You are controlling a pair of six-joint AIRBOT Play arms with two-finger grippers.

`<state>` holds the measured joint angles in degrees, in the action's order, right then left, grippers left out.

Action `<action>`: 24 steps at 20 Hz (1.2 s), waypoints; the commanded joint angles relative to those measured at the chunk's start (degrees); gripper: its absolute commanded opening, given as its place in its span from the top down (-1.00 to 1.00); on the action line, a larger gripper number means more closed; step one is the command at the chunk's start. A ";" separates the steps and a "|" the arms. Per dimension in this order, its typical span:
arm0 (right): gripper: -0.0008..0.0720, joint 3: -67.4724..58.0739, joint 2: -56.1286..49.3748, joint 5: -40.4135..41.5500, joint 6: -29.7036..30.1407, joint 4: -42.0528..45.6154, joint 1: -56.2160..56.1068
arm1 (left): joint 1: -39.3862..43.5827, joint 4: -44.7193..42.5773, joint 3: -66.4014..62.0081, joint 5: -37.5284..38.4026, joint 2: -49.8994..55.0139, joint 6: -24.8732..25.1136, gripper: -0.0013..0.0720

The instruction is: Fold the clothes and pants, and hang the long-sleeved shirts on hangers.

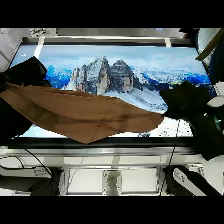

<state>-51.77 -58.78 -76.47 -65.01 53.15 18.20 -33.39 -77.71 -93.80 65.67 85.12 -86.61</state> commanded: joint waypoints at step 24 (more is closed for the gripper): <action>-0.18 -4.37 -27.52 3.23 3.10 3.96 2.43 | 3.65 3.15 -1.09 -18.32 -1.95 -5.55 0.93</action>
<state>-59.64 -83.09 -75.53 -67.48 63.42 19.92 -29.76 -74.22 -94.85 45.23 83.13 -92.18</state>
